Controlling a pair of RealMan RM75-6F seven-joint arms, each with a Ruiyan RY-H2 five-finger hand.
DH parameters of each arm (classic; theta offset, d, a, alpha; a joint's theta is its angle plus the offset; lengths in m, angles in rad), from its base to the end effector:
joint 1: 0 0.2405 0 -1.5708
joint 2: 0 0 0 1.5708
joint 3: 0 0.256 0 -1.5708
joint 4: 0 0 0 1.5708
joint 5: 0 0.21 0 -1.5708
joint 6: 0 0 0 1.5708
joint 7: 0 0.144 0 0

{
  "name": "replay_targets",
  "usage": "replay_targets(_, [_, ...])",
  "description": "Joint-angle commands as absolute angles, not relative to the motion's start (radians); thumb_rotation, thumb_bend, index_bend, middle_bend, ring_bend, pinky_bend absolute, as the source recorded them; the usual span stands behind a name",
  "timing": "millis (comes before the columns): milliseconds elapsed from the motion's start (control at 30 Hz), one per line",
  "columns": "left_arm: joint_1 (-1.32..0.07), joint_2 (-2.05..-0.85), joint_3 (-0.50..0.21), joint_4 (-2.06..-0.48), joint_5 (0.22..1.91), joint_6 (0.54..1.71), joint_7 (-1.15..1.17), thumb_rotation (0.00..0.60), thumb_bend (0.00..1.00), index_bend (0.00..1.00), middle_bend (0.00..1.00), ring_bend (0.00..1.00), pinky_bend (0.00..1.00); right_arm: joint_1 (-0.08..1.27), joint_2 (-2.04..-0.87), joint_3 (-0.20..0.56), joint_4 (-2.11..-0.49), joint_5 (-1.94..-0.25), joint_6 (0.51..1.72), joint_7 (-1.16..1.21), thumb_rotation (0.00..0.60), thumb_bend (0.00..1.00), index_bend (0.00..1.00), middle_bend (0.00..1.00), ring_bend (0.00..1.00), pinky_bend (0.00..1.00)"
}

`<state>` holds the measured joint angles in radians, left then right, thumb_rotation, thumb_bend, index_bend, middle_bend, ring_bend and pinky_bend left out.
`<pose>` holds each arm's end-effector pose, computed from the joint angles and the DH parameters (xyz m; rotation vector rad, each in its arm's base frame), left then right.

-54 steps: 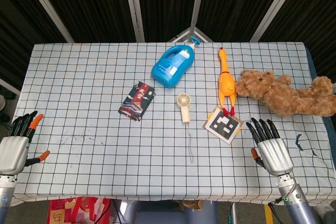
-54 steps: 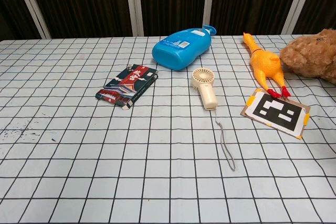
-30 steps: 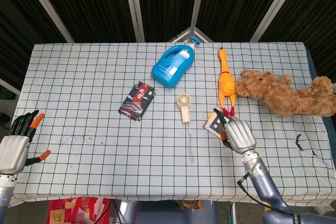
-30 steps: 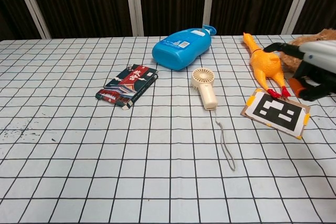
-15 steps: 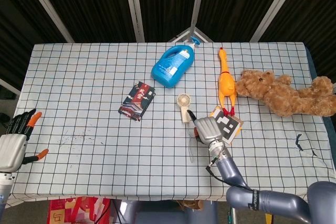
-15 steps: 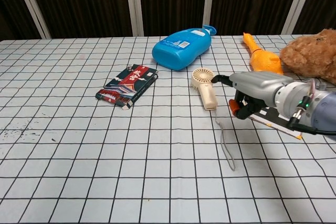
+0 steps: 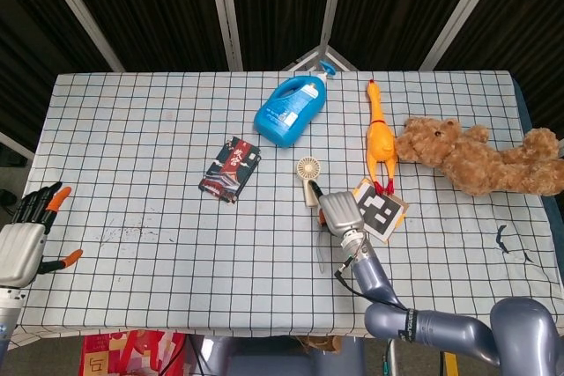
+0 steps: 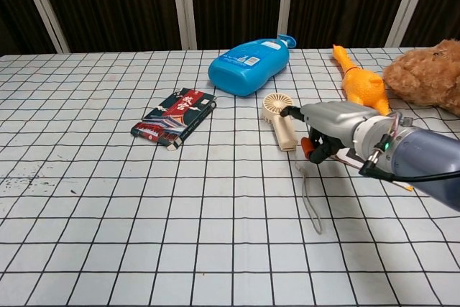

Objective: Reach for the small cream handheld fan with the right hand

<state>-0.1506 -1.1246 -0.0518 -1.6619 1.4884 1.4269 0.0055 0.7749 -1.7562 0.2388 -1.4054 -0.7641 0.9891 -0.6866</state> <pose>-0.2921 0.1999 0.1457 -1.4349 -0.9490 -0.9551 -0.1399 -0.3399 -0.0706 1.7853 -1.0496 0.7046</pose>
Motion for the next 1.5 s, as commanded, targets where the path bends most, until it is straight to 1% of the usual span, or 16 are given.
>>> replay_targets(33, [-0.151, -1.124, -0.052, -1.663, 1.488, 1.426, 0.007, 0.600, 0.09, 0.00, 0.00, 0.00, 0.00, 0.779, -1.758, 0.237, -1.402, -0.762, 0.991, -0.688, 0.600, 0.75, 0.00, 0.85, 0.94, 0.92])
replay_targets(333, [-0.151, -1.123, -0.051, -1.667, 1.486, 1.426, 0.007, 0.600, 0.09, 0.00, 0.00, 0.00, 0.00, 0.785, -1.761, 0.224, -1.398, -0.753, 0.998, -0.693, 0.600, 0.75, 0.00, 0.85, 0.94, 0.92])
replay_targets(900, [-0.152, -1.122, -0.051, -1.667, 1.483, 1.425, 0.000, 0.600, 0.09, 0.00, 0.00, 0.00, 0.00, 0.778, -1.794, 0.172, -1.359, -0.723, 0.993, -0.708, 0.600, 0.76, 0.00, 0.85, 0.94, 0.92])
replay_targets(1000, [-0.152, -1.122, -0.051, -1.667, 1.483, 1.426, 0.000, 0.600, 0.09, 0.00, 0.00, 0.00, 0.00, 0.778, -1.794, 0.176, -1.363, -0.736, 1.003, -0.702, 0.600, 0.76, 0.00, 0.85, 0.94, 0.92])
replay_targets(1133, [-0.152, -1.124, -0.050, -1.665, 1.484, 1.424, 0.005, 0.600, 0.09, 0.00, 0.00, 0.00, 0.00, 0.776, -1.783, 0.202, -1.399, -0.786, 1.043, -0.665, 0.600, 0.76, 0.00, 0.85, 0.94, 0.92])
replay_targets(1200, [-0.153, -1.125, -0.050, -1.664, 1.482, 1.423, 0.007, 0.600, 0.09, 0.00, 0.00, 0.00, 0.00, 0.773, -1.778, 0.214, -1.418, -0.829, 1.071, -0.639, 0.600, 0.76, 0.00, 0.84, 0.92, 0.90])
replay_targets(1233, [-0.153, -1.126, -0.051, -1.664, 1.482, 1.423, 0.008, 0.600, 0.09, 0.00, 0.00, 0.00, 0.00, 0.771, -1.775, 0.220, -1.427, -0.854, 1.088, -0.624, 0.600, 0.76, 0.00, 0.83, 0.89, 0.87])
replay_targets(1367, [-0.152, -1.128, -0.051, -1.664, 1.480, 1.425, 0.010, 0.600, 0.09, 0.00, 0.00, 0.00, 0.00, 0.746, -1.749, 0.235, -1.484, -0.959, 1.164, -0.549, 0.600, 0.76, 0.00, 0.78, 0.83, 0.81])
replay_targets(1467, [-0.151, -1.130, -0.049, -1.662, 1.485, 1.429, 0.013, 0.600, 0.09, 0.00, 0.00, 0.00, 0.00, 0.712, -1.694, 0.210, -1.554, -1.037, 1.216, -0.525, 0.600, 0.76, 0.00, 0.69, 0.74, 0.71])
replay_targets(1500, [-0.150, -1.130, -0.049, -1.662, 1.486, 1.431, 0.014, 0.600, 0.09, 0.00, 0.00, 0.00, 0.00, 0.700, -1.672, 0.197, -1.576, -1.061, 1.231, -0.524, 0.600, 0.75, 0.00, 0.63, 0.68, 0.65])
